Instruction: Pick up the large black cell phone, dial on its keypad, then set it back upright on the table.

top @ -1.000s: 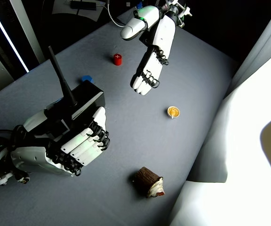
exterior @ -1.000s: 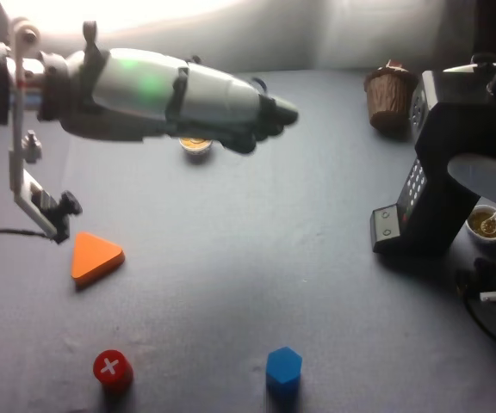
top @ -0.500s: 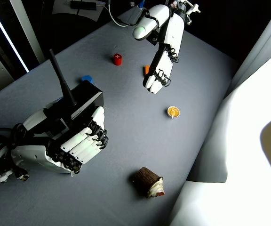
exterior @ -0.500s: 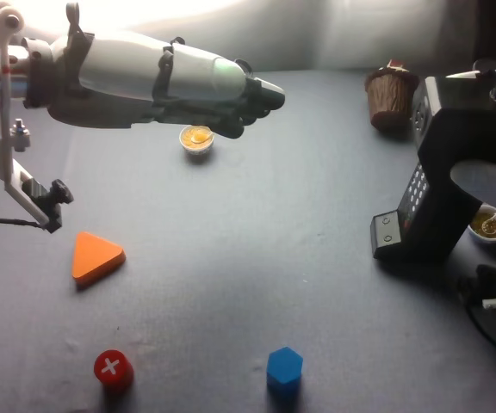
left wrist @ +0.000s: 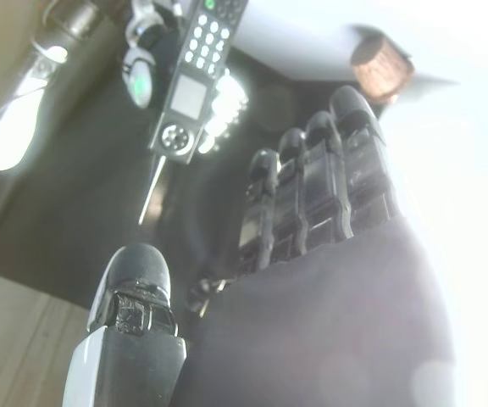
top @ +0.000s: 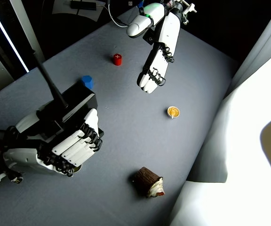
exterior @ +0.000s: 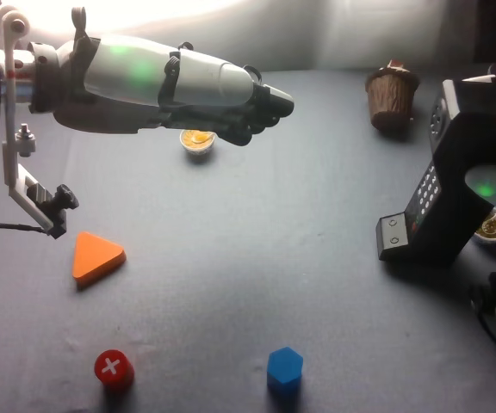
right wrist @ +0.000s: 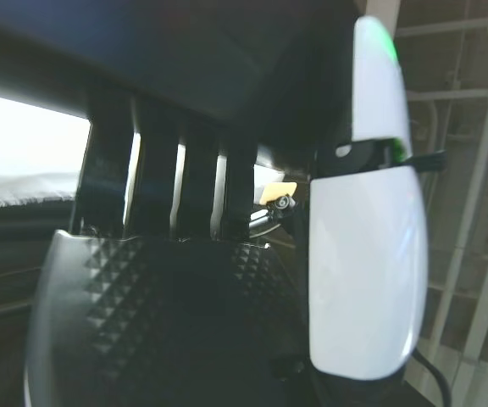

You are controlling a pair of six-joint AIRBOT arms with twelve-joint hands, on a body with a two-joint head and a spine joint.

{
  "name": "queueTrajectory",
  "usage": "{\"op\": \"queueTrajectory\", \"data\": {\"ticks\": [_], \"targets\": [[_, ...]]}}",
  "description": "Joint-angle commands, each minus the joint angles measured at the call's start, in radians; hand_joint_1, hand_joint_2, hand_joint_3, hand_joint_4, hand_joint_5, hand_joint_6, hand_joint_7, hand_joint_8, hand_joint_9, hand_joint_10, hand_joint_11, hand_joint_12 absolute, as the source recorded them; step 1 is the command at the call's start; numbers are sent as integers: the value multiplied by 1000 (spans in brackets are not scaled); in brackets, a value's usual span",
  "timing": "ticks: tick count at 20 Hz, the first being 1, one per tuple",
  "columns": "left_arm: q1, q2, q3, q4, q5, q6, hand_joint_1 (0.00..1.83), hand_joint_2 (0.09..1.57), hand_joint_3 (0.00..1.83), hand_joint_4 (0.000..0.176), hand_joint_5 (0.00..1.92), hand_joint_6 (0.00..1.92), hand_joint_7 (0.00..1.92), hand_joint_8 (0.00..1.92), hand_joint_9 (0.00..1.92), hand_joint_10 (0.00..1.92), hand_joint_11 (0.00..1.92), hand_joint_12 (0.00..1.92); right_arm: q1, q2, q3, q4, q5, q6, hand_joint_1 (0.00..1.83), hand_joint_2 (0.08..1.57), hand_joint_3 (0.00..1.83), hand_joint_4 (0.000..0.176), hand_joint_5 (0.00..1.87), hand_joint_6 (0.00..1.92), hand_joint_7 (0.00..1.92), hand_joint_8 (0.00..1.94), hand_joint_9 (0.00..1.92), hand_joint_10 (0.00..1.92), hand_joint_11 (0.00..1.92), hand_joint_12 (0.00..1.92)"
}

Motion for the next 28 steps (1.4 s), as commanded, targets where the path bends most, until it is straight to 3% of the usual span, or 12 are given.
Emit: {"op": "queueTrajectory", "data": {"ticks": [1,7,8,9,15,16,17,21,25,26,27,28], "targets": [[-29,10,-4,-78,-35,-8,0,1258,1,24,160,2,129,2,100,4,0,358,-12,10,4,4,56,-2,1489,1103,0,0,1005,713,913,1022,843,1224,946,1461],[-29,12,-15,-78,-35,-8,0,1256,0,32,151,2,120,1,102,0,0,371,-26,8,-8,4,45,-2,1490,1098,0,0,1010,705,927,993,856,1211,954,1445],[-29,12,-15,-78,-35,-8,0,1257,0,31,157,3,120,1,105,1,0,390,-30,9,-13,4,44,-2,1400,1112,2,0,1004,799,931,1032,882,1283,922,1242],[-29,13,-15,-78,-35,-8,0,1261,2,27,165,5,125,3,107,2,0,393,-31,10,-16,4,43,-2,1472,1102,0,0,995,770,942,962,867,1213,940,1413],[-24,21,-16,-78,-35,-8,0,1260,0,25,166,0,125,0,100,0,0,375,-31,8,-16,3,33,-8,1489,1102,1,0,981,768,941,956,860,1202,929,1484],[-24,21,-16,-78,-35,-8,0,1254,0,30,156,0,124,0,101,1,0,374,-27,8,-16,-2,33,-9,1400,1115,1,0,983,819,941,1016,883,1292,908,1276],[-24,21,-17,-78,-35,-8,0,1252,0,34,139,0,108,0,89,0,0,342,-20,8,-18,-9,33,-11,1382,1118,0,0,981,852,948,1013,879,1314,906,1216],[-24,21,-17,-79,-35,-8,0,1253,0,29,141,0,116,0,99,0,0,356,13,9,-39,-35,45,-25,1365,1134,0,0,893,973,954,1026,882,1327,863,1206],[-24,21,-15,-79,-34,-8,0,1249,0,37,143,1,125,3,102,1,0,315,27,15,-45,-45,56,-26,1350,1203,2,0,628,1274,826,1227,861,1425,699,1203],[-24,21,-15,-79,-34,-8,0,1246,0,37,146,2,135,7,108,3,0,301,29,16,-47,-45,57,-26,1226,1221,0,0,654,1318,868,1278,766,959,682,1179],[-24,21,-15,-80,-34,-8,0,1246,0,39,136,0,126,2,101,0,0,298,31,17,-49,-46,58,-26,1198,1227,1,0,656,1333,871,1295,784,736,676,1158],[-24,21,-15,-80,-34,-8,0,1248,0,40,136,0,124,1,101,0,0,317,31,17,-51,-46,60,-26,1300,1197,0,0,640,611,820,1284,783,642,647,1153]]}}
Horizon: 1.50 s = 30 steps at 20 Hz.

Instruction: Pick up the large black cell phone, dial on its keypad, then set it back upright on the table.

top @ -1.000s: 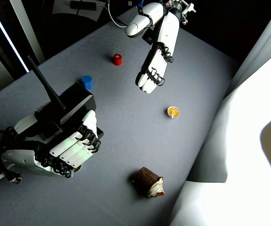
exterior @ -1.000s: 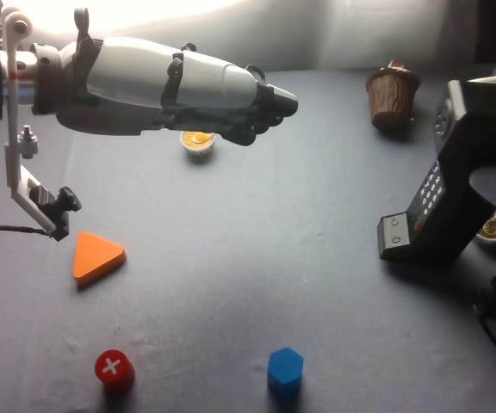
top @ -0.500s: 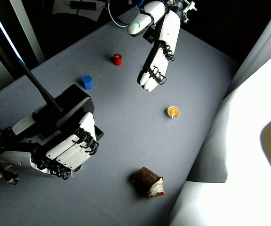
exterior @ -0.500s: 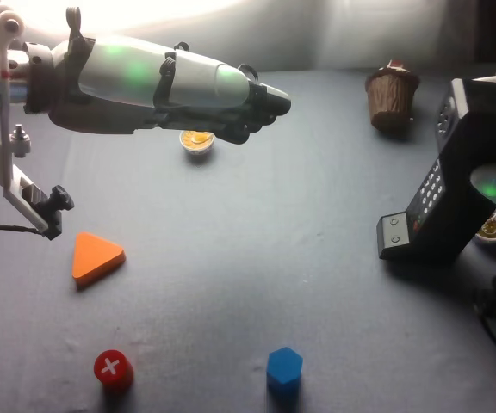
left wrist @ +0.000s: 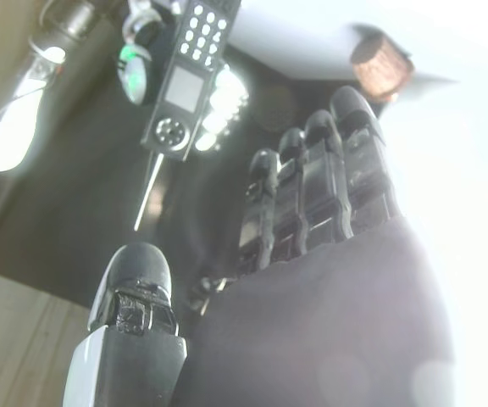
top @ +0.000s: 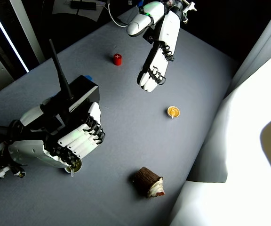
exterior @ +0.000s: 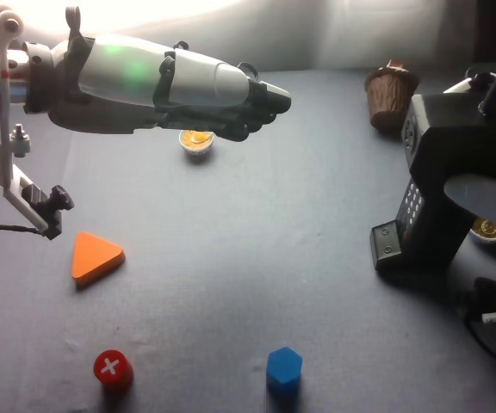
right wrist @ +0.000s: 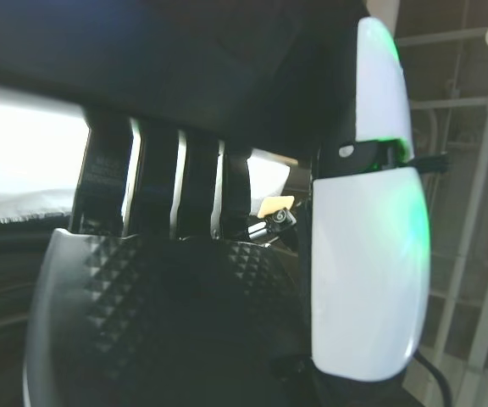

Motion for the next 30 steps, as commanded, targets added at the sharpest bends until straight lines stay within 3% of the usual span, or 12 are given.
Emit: {"op": "queueTrajectory", "data": {"ticks": [1,3,6,7,9,14,20,26,27,28,29,30], "targets": [[-24,7,-3,-80,-35,-9,0,1248,0,39,131,0,122,0,101,0,0,318,4,7,-3,-5,88,12,1324,1185,1,0,734,249,821,1265,810,563,645,1133],[-24,7,-3,-80,-35,-9,0,1250,0,39,128,0,114,0,94,1,0,294,4,8,-4,-6,91,12,1322,1193,0,0,799,19,801,1288,827,465,606,1163],[-26,7,-3,-82,-34,-9,0,1250,0,40,141,4,117,3,98,3,0,332,4,10,-5,-7,92,12,1321,1192,1,0,811,8,804,1284,827,429,594,1160],[-26,7,-3,-86,-33,-9,0,1248,0,41,165,7,140,6,121,7,0,405,4,10,-5,-7,92,12,1233,1170,0,0,804,5,747,627,823,393,573,1161],[-26,7,-3,-87,-33,-9,0,1249,0,38,159,2,124,8,105,7,0,332,4,10,-5,-7,92,12,1178,1174,0,0,787,1,845,131,814,332,534,1193],[-26,7,-4,-89,-31,-9,0,1257,1,39,140,2,109,3,91,2,0,370,4,15,-3,-6,92,12,1034,1156,0,0,697,0,712,2,716,151,391,1174],[-27,7,-4,-93,-30,-9,0,1257,2,39,174,10,147,8,125,8,0,453,4,21,2,2,92,11,769,1087,0,0,335,0,385,0,366,0,13,1072],[-27,7,-4,-96,-29,-9,0,1256,0,37,149,2,123,3,106,2,0,423,4,21,0,2,93,11,650,969,0,2,181,3,193,5,186,3,0,751],[-27,7,-4,-96,-29,-9,0,1253,0,40,141,0,123,1,103,2,0,462,4,22,0,2,93,10,543,916,0,23,107,4,92,7,84,7,0,441],[-27,7,-4,-96,-29,-9,0,1253,0,40,141,0,123,1,103,2,0,462,4,22,0,2,93,10,543,916,0,23,107,4,92,7,84,7,0,441],[-28,7,-5,-95,-29,-9,0,1253,0,39,154,5,125,1,109,3,0,447,4,22,0,2,93,10,298,869,0,56,9,0,7,0,8,0,0,158],[-28,7,-6,-95,-29,-8,0,1253,0,39,154,5,125,1,109,3,0,447,4,22,0,2,93,10,298,869,0,56,9,0,7,0,8,0,0,158]]}}
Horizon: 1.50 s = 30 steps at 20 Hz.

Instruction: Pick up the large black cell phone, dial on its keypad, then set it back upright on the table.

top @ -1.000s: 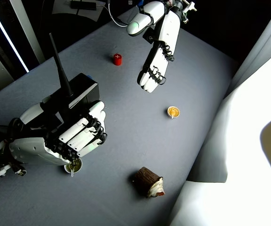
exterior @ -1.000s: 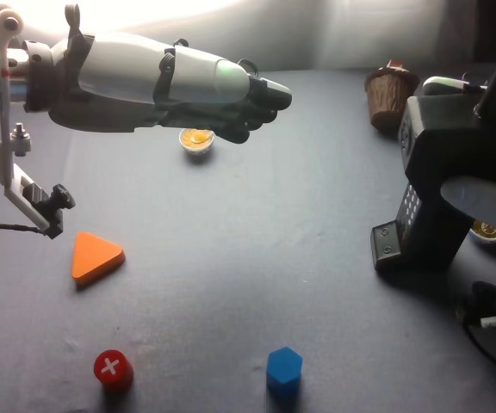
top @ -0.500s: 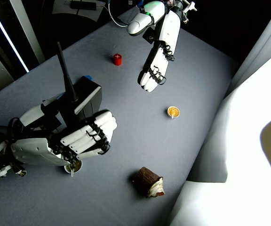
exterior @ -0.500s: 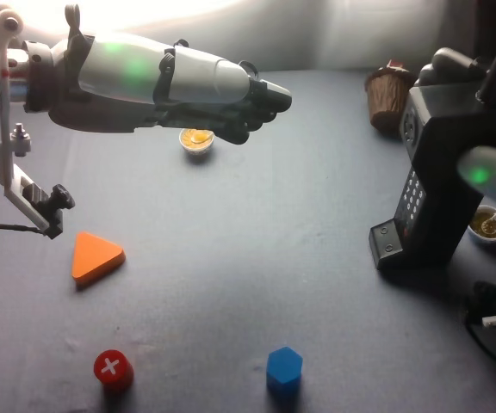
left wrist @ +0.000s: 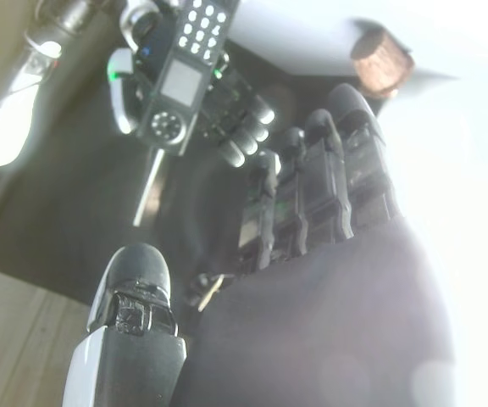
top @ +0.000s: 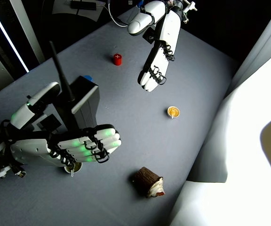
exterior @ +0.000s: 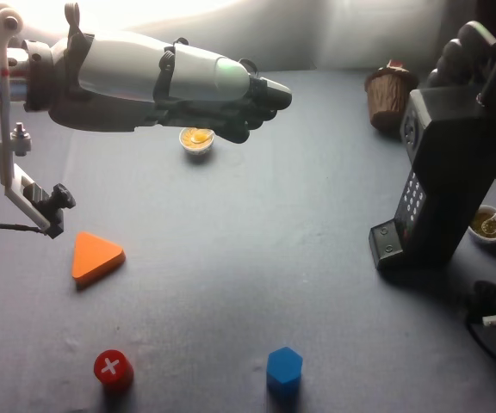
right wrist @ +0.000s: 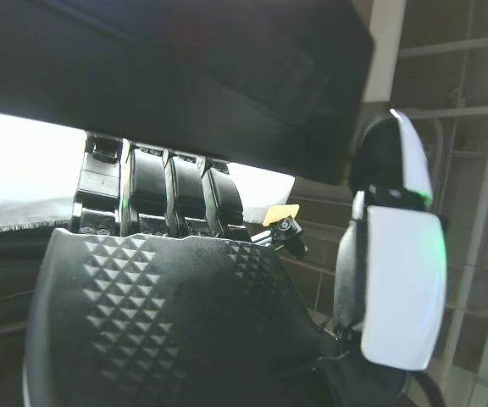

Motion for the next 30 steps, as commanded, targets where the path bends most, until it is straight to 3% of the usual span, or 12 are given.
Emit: {"op": "queueTrajectory", "data": {"ticks": [1,6,9,13,20,23,26,30], "targets": [[-28,7,-6,-81,-34,-8,0,1253,0,39,148,1,114,0,100,0,0,431,2,14,4,12,121,12,242,843,0,65,1,0,1,0,1,0,0,31],[-29,12,-12,-80,-34,-8,0,1250,0,39,157,2,123,5,108,7,0,380,2,34,-3,17,122,12,214,811,0,72,0,0,0,0,0,0,0,0],[-29,13,-13,-80,-34,-8,0,1249,0,43,147,2,112,3,100,2,0,352,0,69,-29,27,123,12,207,812,0,67,0,0,0,0,0,0,0,0],[-31,13,-22,-80,-34,-8,0,1258,1,35,171,4,131,2,117,2,0,430,-11,109,-61,39,125,12,230,824,0,69,0,0,0,0,0,0,2,1],[-32,14,-47,-79,-29,-15,0,1256,1,34,174,1,123,2,103,1,0,355,-57,238,-181,71,156,12,294,813,0,78,0,0,0,0,0,0,45,23],[-32,16,-41,-78,-26,-22,0,1257,0,32,199,5,156,6,134,7,0,459,-83,303,-238,84,167,15,269,830,2,73,0,0,0,0,0,0,30,19],[-33,20,-42,-78,-23,-28,0,1256,0,33,199,4,149,1,135,3,0,329,-124,380,-305,84,167,34,262,834,3,63,0,0,0,0,0,0,12,14],[-33,26,-43,-78,-20,-36,0,1257,0,38,180,1,138,3,134,1,0,536,-193,513,-395,83,168,36,297,837,2,69,0,0,0,0,0,0,42,33]]}}
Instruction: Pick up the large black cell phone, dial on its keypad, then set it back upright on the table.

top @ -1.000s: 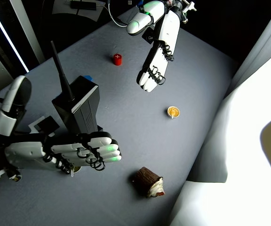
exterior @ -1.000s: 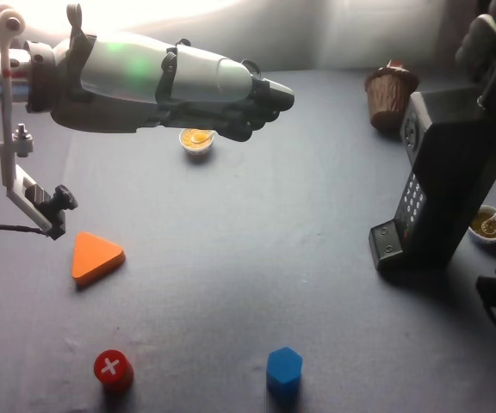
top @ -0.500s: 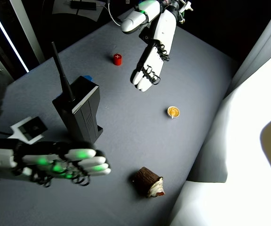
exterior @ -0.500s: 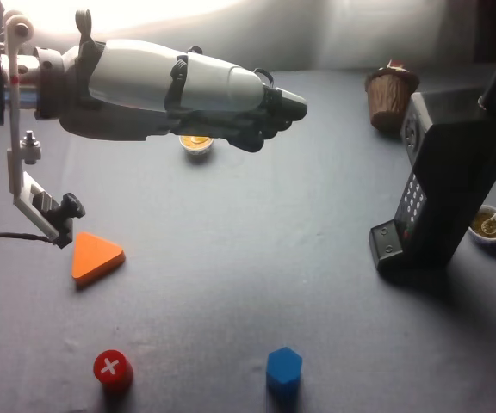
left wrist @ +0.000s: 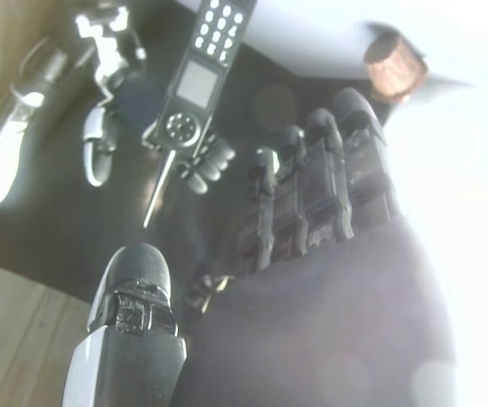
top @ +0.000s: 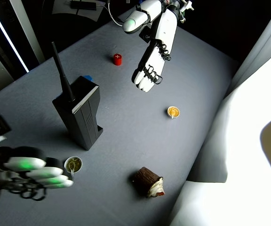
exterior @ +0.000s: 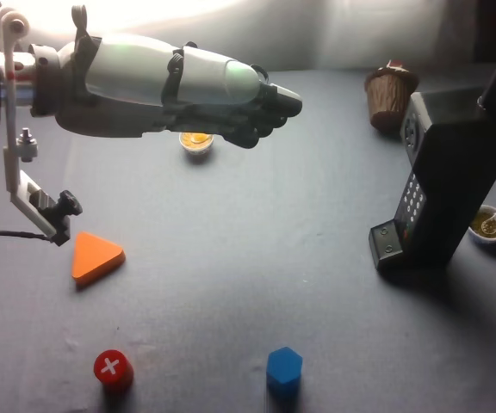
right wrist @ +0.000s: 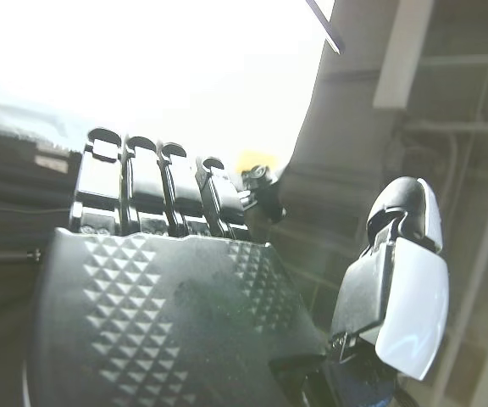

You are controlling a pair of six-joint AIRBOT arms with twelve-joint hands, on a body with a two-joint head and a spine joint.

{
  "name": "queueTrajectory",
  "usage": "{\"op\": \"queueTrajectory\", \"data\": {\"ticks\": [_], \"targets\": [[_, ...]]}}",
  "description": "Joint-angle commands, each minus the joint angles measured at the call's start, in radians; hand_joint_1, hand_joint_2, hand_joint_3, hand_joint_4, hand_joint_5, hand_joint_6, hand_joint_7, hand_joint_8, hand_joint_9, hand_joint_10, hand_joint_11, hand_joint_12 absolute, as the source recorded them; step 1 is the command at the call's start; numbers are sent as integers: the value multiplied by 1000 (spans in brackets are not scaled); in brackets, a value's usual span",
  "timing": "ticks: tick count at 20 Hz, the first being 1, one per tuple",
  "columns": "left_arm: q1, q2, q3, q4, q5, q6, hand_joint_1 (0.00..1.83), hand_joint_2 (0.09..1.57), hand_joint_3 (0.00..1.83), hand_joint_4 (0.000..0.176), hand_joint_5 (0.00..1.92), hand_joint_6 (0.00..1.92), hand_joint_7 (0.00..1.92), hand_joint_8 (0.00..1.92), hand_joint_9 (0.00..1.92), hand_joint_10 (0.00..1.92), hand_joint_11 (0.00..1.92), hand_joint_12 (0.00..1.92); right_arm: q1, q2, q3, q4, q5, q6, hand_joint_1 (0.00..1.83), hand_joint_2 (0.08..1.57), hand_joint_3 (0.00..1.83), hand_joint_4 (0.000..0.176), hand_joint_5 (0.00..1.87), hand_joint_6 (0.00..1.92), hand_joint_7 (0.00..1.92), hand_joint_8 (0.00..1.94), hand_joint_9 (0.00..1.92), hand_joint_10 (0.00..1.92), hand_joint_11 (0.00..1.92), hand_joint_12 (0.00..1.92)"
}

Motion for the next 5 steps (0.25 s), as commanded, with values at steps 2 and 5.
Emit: {"op": "queueTrajectory", "data": {"ticks": [2,5], "targets": [[-34,13,-1,-78,-34,-14,0,1254,0,38,178,1,130,1,127,0,0,499,-44,60,-36,34,118,2,296,830,0,72,0,0,0,0,0,0,36,34],[-35,17,-6,-78,-33,-17,0,1260,1,28,230,13,160,7,147,5,0,502,-149,148,-97,35,118,-10,305,832,0,70,0,0,0,0,0,0,93,68]]}}
